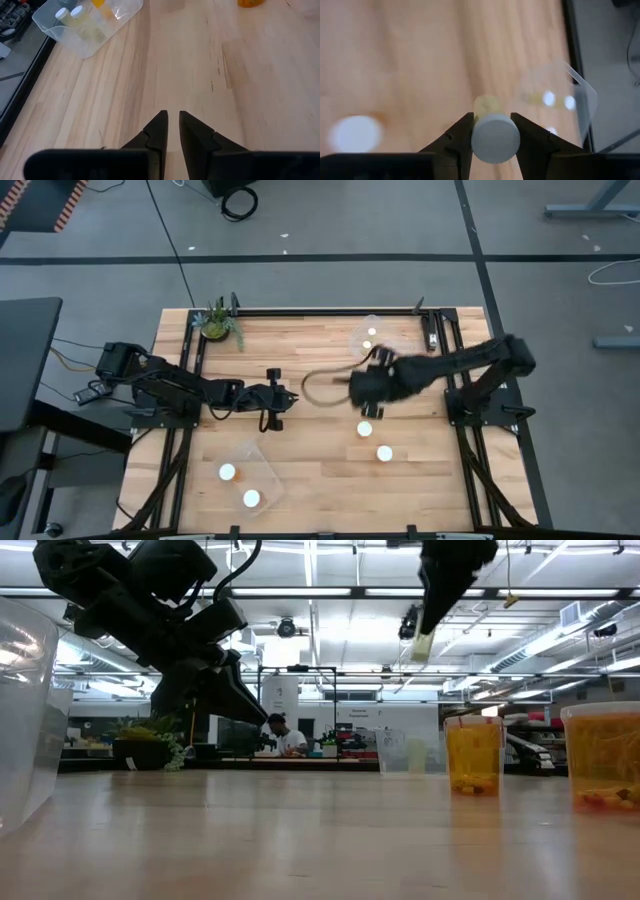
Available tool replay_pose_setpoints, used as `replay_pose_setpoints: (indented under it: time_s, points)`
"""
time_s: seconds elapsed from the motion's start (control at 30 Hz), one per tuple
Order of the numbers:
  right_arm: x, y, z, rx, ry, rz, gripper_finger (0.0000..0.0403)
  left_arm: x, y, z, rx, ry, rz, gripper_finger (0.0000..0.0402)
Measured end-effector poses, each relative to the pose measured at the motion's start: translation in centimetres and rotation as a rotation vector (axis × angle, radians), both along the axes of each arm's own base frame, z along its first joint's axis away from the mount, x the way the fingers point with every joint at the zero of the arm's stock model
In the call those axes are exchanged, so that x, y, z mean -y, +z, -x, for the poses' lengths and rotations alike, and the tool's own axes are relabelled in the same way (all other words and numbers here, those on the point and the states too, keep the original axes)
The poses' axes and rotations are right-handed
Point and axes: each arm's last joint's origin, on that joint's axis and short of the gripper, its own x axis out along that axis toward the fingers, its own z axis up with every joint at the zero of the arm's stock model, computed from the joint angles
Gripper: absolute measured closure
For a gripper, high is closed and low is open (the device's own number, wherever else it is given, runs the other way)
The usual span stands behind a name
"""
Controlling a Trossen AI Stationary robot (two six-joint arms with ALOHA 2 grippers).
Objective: Pick and place medicine bottles into bin by pill shape (circle, oval)
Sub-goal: Put the small yellow pill bottle into the top transparent bin
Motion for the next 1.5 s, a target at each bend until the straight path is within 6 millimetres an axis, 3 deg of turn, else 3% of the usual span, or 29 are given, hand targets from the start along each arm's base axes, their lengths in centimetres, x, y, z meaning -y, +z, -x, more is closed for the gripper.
replay_pose_setpoints:
  time_s: [0.3,0.53,0.73,1.23,1.5]
  points:
    - [10.7,-2.0,5.6,0.094,-0.274,-0.112,0.0270,0.0,0.0,0.0,0.001,-0.001,-0.001,0.0343]
    - [15.6,-5.1,8.5,0.084,-0.425,-0.273,0.0270,0.0,0.2,-0.1,0.017,-0.004,-0.004,0.0342]
    - [16.8,-7.0,9.0,0.056,-0.460,-0.321,0.0270,0.0,0.2,-0.1,0.021,-0.004,-0.004,0.0348]
    - [17.3,-10.6,9.9,0.109,-0.469,-0.377,0.0270,0.0,0.2,-0.1,0.024,-0.005,-0.005,0.0345]
    - [17.7,-11.0,10.4,0.114,-0.510,-0.382,0.0269,0.0,0.2,-0.2,0.027,-0.005,-0.004,0.0344]
